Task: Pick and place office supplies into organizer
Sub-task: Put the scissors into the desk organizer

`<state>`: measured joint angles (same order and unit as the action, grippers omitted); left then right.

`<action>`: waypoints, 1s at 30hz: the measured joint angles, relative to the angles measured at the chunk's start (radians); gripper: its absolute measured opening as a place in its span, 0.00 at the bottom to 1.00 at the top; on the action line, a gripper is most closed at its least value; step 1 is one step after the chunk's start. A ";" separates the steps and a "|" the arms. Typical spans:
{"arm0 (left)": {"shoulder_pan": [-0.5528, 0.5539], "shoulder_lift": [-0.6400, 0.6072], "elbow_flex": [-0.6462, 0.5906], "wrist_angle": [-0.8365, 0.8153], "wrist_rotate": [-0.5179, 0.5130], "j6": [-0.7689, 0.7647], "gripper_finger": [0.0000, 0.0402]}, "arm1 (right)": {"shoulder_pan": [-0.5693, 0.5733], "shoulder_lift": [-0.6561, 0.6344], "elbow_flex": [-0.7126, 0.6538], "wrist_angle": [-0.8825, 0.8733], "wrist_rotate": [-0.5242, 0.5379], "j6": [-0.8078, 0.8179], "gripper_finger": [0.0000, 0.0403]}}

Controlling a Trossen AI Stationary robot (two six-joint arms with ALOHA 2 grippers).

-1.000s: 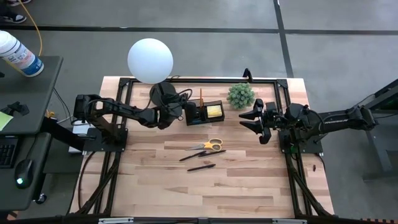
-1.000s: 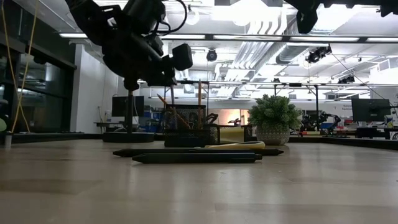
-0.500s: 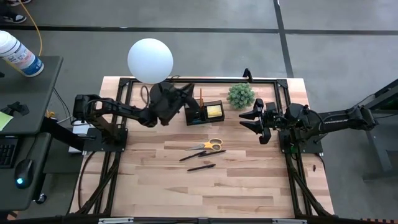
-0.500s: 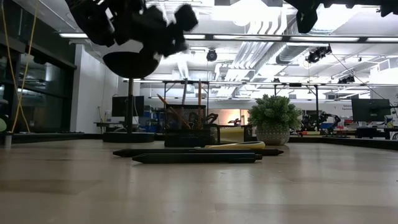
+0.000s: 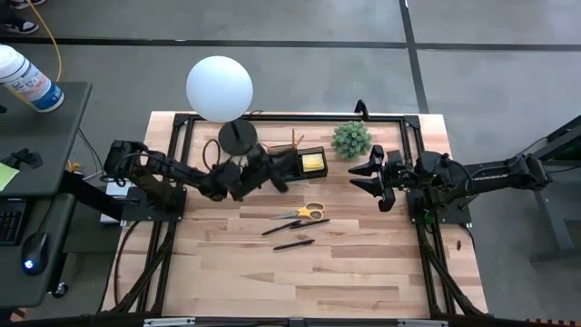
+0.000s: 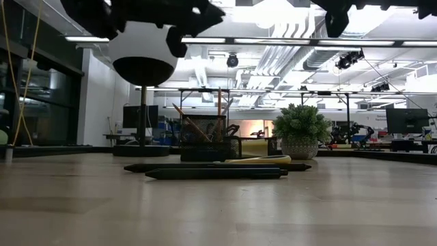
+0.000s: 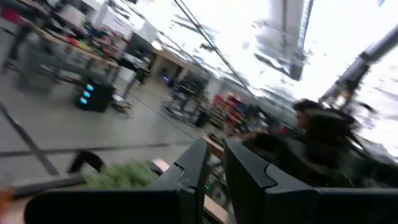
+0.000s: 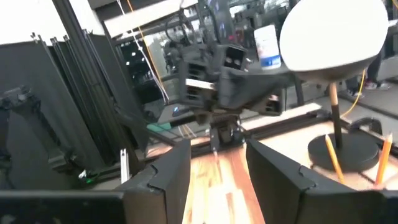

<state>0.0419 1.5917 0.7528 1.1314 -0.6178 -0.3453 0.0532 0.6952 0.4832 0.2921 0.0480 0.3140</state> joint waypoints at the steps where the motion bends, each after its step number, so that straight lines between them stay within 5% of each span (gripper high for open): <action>1: -0.023 0.000 0.000 -0.015 0.000 0.000 0.12 | 0.000 0.000 0.000 -0.014 -0.003 0.006 0.38; 5: -0.113 0.000 0.000 -0.136 0.000 -0.028 0.12 | 0.000 0.000 0.000 -0.109 -0.050 0.027 0.39; 16: -0.360 0.001 0.000 -0.533 0.004 -0.400 0.12 | 0.000 0.045 -0.006 -0.256 -0.171 -0.016 0.39; 24: -0.489 0.001 0.000 -0.737 0.000 -0.589 0.12 | 0.034 0.231 -0.049 -0.258 -0.170 -0.073 0.39; 30: -0.500 0.001 0.000 -0.902 -0.001 -0.606 0.12 | 0.039 0.422 -0.050 -0.098 -0.161 -0.025 0.39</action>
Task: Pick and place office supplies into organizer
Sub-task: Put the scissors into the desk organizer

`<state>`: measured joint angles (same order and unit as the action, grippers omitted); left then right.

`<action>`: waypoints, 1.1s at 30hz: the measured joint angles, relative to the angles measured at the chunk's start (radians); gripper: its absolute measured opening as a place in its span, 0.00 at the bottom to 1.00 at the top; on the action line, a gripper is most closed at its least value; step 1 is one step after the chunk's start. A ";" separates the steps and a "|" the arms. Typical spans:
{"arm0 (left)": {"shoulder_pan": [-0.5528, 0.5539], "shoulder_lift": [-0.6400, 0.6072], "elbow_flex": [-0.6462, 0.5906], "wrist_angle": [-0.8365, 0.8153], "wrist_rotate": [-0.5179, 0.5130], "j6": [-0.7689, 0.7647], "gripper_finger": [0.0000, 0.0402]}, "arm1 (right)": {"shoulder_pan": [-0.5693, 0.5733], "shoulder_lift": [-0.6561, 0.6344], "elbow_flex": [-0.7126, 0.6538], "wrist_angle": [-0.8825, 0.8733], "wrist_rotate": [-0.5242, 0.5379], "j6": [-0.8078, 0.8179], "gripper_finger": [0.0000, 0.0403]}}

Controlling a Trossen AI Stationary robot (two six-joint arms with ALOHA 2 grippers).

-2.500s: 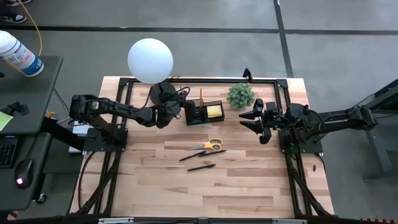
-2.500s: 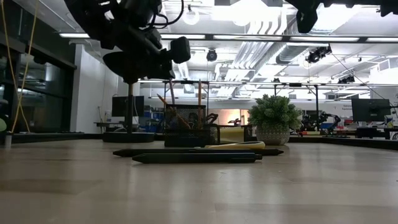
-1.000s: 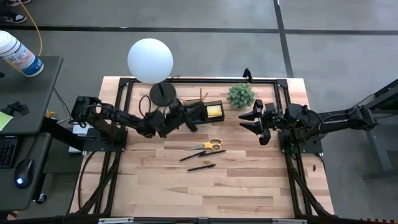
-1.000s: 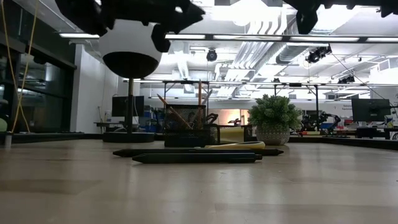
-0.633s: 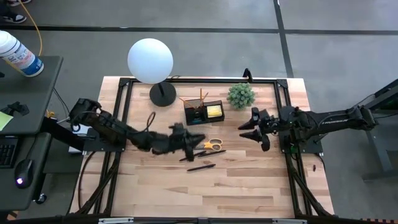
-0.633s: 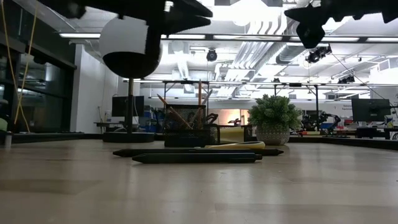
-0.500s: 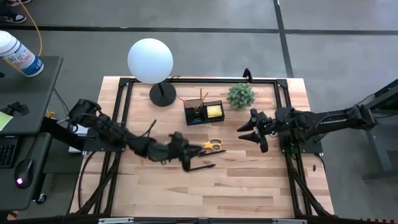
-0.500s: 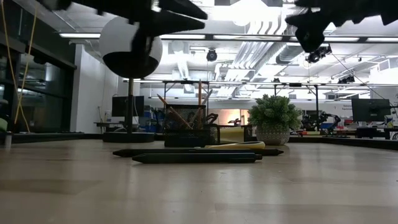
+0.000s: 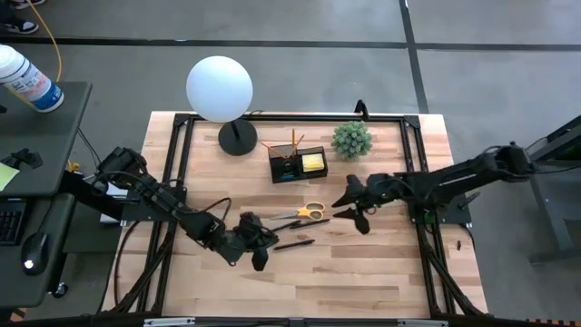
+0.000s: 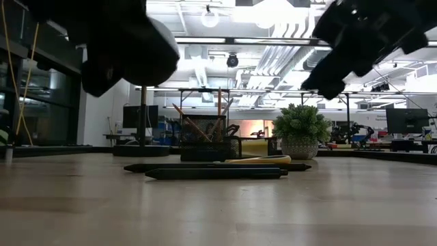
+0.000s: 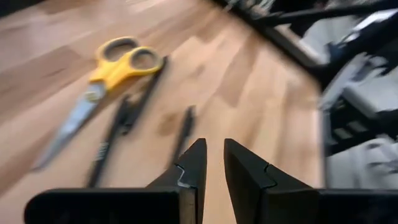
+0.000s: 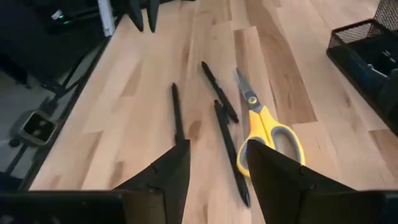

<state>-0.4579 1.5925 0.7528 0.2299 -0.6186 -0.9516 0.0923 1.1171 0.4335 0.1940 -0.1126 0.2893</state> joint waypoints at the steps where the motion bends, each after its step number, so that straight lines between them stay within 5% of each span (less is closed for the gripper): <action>1: 0.001 0.000 0.000 -0.027 -0.001 0.001 0.12 | -0.002 0.031 0.000 0.030 0.005 0.005 0.39; 17: 0.060 0.000 0.000 -0.206 0.009 0.076 0.12 | -0.007 0.432 0.228 -0.017 0.173 -0.080 0.39; 33: 0.059 0.000 0.000 -0.270 0.009 0.161 0.12 | -0.025 0.598 0.355 -0.208 0.122 -0.106 0.39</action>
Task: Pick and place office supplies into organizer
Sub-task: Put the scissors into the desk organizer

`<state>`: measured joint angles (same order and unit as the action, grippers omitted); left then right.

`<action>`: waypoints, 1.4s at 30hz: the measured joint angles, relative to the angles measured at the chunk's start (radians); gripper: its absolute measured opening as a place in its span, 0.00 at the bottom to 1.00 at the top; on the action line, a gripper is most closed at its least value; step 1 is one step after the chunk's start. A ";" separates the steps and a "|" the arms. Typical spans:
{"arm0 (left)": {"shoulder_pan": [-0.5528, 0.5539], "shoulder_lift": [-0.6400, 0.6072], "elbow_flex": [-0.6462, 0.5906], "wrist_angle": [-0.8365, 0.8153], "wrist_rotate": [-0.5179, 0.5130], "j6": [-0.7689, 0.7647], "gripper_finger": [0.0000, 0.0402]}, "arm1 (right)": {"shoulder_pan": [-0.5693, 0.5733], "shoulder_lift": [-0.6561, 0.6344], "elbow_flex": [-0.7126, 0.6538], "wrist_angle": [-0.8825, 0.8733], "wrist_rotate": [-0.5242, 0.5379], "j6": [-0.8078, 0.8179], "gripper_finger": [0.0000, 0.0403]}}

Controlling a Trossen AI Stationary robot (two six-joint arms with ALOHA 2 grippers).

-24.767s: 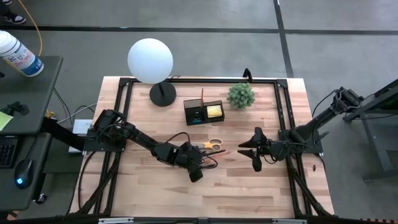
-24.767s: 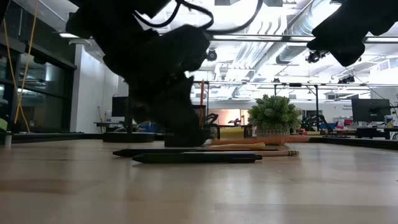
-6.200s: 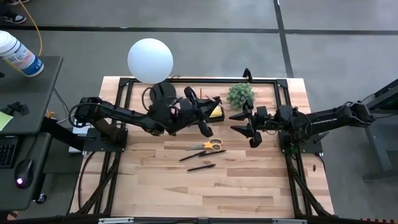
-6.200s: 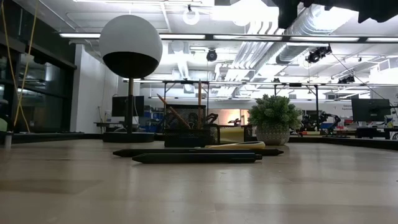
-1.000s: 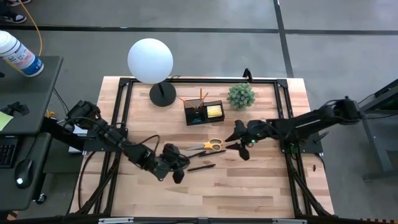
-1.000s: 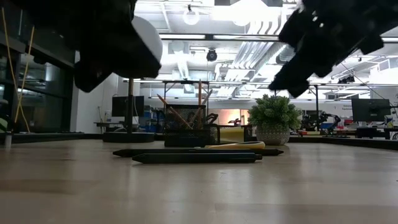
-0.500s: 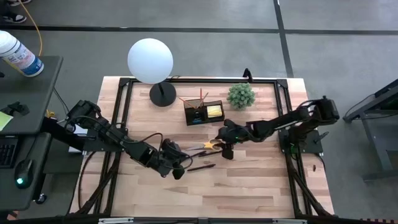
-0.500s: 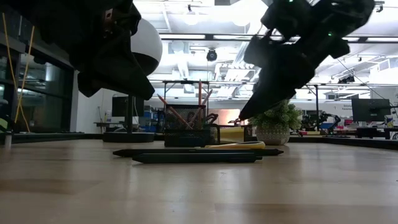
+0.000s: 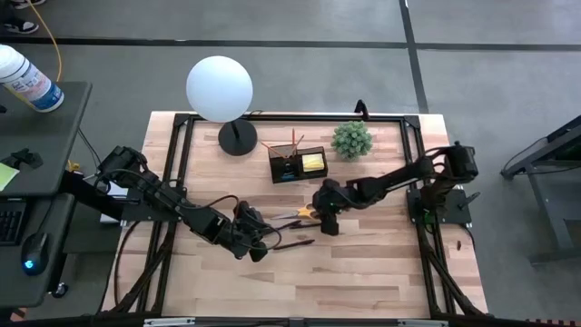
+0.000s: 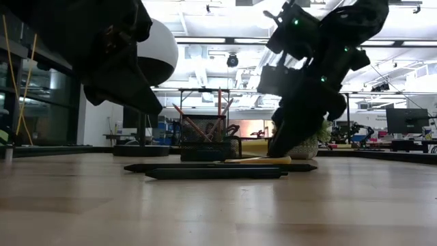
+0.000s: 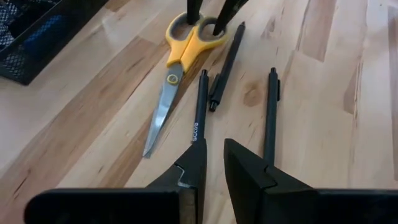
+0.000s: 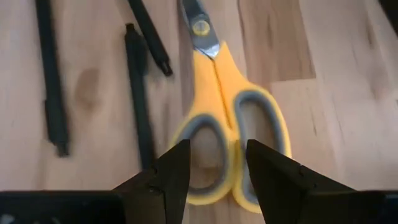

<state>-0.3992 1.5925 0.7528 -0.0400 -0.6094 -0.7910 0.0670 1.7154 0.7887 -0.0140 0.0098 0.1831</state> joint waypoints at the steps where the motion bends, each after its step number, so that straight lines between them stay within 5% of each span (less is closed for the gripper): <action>1: 0.000 0.000 0.000 -0.002 0.000 0.000 0.12 | -0.004 0.002 -0.001 -0.006 0.001 -0.005 0.38; 16: 0.001 0.000 0.000 -0.016 -0.020 0.001 0.12 | -0.056 -0.005 0.001 -0.044 -0.066 -0.077 0.07; 25: 0.000 0.000 0.000 -0.016 -0.021 0.001 0.12 | -0.056 -0.042 0.014 -0.097 -0.068 -0.062 0.05; 42: 0.000 0.000 0.000 -0.040 -0.010 -0.002 0.12 | -0.136 -0.085 0.502 -0.728 0.260 -0.426 0.04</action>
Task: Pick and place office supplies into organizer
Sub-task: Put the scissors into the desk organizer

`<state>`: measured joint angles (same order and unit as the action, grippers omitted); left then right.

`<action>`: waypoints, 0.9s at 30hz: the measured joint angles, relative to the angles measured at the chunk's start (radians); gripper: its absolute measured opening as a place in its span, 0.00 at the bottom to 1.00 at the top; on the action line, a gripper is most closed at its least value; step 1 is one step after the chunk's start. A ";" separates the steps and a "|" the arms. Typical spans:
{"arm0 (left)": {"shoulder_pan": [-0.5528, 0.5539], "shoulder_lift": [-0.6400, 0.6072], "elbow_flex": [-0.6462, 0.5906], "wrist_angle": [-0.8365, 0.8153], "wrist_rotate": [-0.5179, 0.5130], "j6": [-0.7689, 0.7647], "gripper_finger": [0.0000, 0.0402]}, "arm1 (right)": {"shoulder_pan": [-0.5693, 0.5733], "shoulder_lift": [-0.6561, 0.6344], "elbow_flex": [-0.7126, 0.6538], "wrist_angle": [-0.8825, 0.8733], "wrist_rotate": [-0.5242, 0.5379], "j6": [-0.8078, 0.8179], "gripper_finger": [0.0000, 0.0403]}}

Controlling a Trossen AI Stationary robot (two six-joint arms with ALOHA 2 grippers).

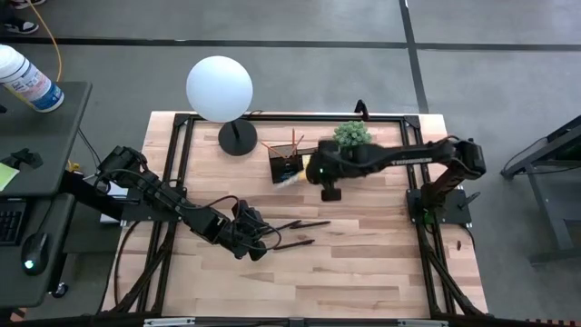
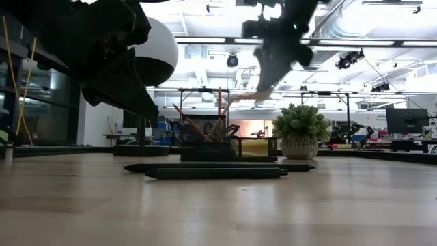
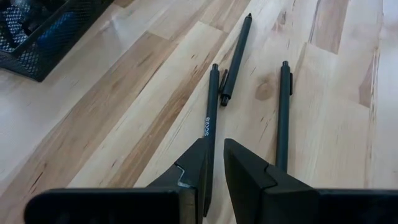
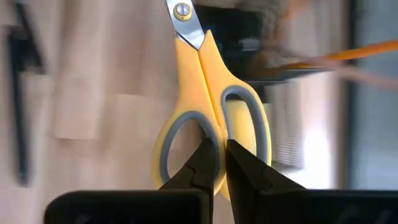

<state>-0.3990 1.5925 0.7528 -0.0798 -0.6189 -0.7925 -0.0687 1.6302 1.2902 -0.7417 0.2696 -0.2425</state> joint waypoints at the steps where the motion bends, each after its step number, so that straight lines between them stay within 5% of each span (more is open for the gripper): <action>1: 0.000 0.000 0.000 0.000 0.000 0.000 0.12 | -0.011 0.000 0.033 -0.033 0.029 -0.019 0.04; 7: 0.000 0.000 0.000 0.001 -0.002 0.000 0.12 | -0.056 0.009 0.219 -0.148 0.271 -0.250 0.04; 13: 0.000 0.000 0.000 0.001 -0.021 0.000 0.12 | -0.059 0.067 0.285 -0.082 0.471 -0.626 0.04; 19: 0.000 0.000 0.000 0.002 -0.021 0.000 0.12 | -0.080 0.126 0.283 -0.004 0.581 -0.839 0.04; 27: 0.000 0.000 0.000 0.001 -0.021 0.001 0.12 | -0.077 0.188 0.281 -0.050 0.564 -0.857 0.04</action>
<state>-0.3988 1.5925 0.7527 -0.0784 -0.6403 -0.7920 -0.1461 1.8182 1.5715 -0.7913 0.8340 -1.0996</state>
